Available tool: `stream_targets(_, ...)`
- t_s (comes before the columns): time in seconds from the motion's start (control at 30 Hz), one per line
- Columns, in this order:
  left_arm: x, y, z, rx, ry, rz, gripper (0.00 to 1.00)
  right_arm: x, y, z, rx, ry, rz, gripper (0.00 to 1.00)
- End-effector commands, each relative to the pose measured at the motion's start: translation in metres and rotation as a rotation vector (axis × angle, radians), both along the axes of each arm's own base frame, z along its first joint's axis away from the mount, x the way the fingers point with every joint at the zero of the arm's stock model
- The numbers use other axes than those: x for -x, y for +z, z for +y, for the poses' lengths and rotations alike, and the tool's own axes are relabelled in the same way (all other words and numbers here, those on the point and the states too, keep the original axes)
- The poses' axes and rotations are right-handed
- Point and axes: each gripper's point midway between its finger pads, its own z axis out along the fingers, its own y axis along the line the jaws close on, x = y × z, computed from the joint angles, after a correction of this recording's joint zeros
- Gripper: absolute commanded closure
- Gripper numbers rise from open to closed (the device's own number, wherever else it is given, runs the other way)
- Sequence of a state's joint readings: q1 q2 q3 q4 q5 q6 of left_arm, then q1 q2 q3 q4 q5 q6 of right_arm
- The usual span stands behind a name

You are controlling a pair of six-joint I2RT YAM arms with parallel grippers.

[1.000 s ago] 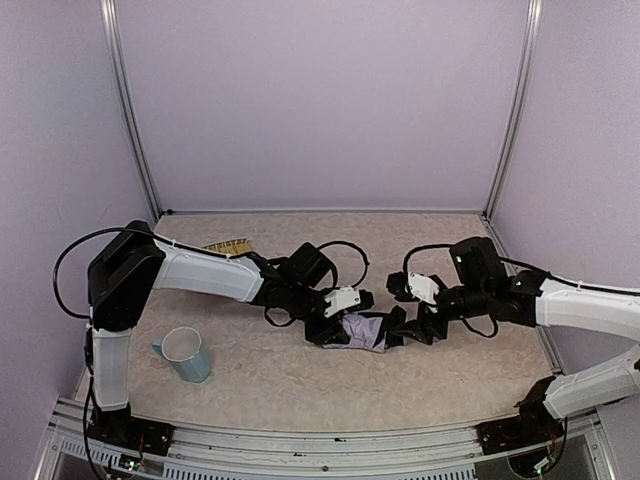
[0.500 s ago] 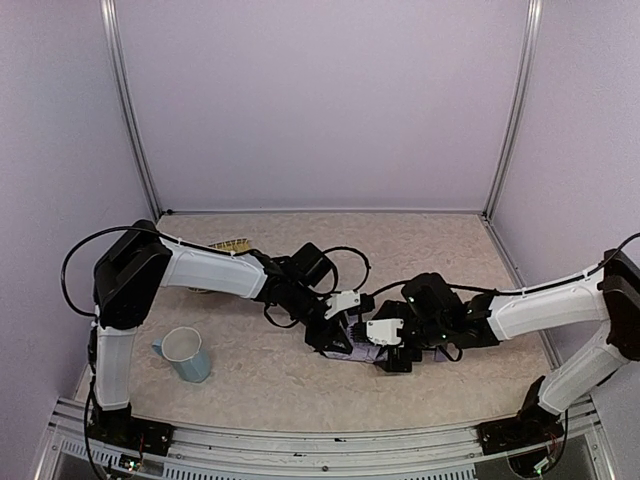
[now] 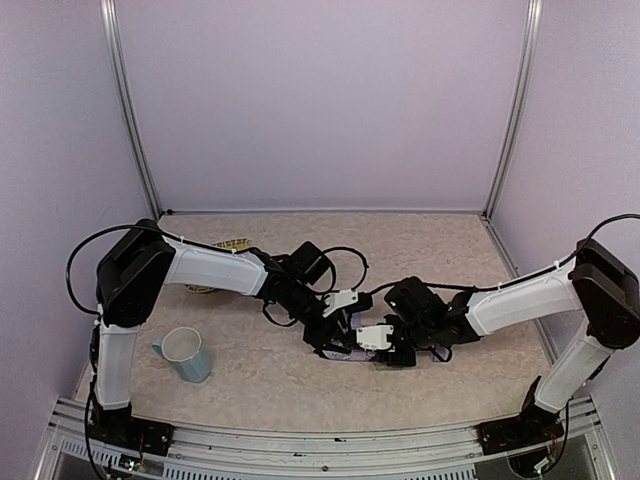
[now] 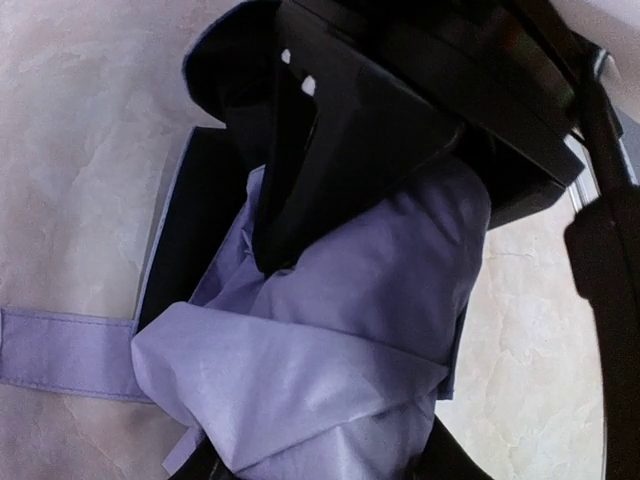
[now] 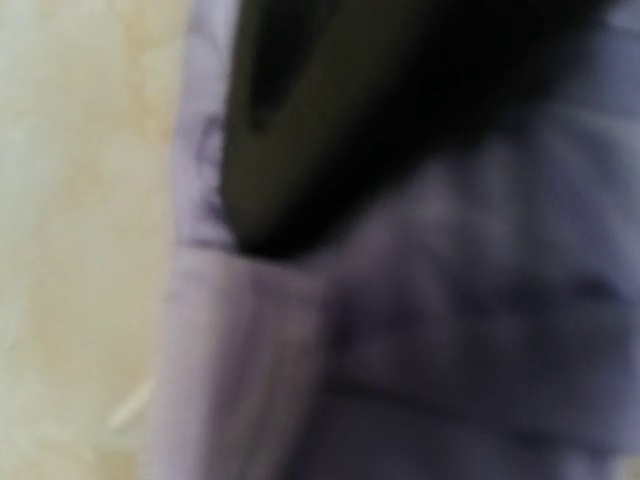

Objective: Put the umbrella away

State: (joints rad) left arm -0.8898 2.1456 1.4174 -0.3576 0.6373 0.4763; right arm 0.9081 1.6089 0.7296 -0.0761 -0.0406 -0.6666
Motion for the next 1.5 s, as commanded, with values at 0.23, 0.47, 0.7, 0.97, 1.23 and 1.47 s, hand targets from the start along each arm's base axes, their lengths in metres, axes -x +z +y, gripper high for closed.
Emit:
stream_targets(0.23,0.006,0.01,0.054,-0.112,0.14,-0.052,0.03,0.008,-0.014,-0.015,0.094,-0.012,0.043,1.0)
stream_targets(0.47,-0.046,0.143,0.064,0.259,0.428,-0.489,0.01,-0.002,0.039,0.004,-0.059,-0.033,0.015,1.0)
stream_targets(0.7,-0.014,0.28,0.12,0.92,0.635,-0.554,0.01,-0.02,0.147,0.017,-0.336,-0.032,-0.037,1.0)
stream_targets(0.97,0.03,0.26,0.109,0.936,0.419,-0.493,0.29,-0.032,0.26,0.014,-0.481,-0.024,-0.142,1.0)
stream_targets(1.23,0.059,0.233,0.082,0.972,0.281,-0.494,0.18,-0.02,0.318,0.025,-0.494,0.107,-0.152,1.0)
stream_targets(1.47,0.057,0.229,0.061,0.984,0.204,-0.482,0.17,0.002,0.339,0.033,-0.489,0.265,-0.191,1.0)
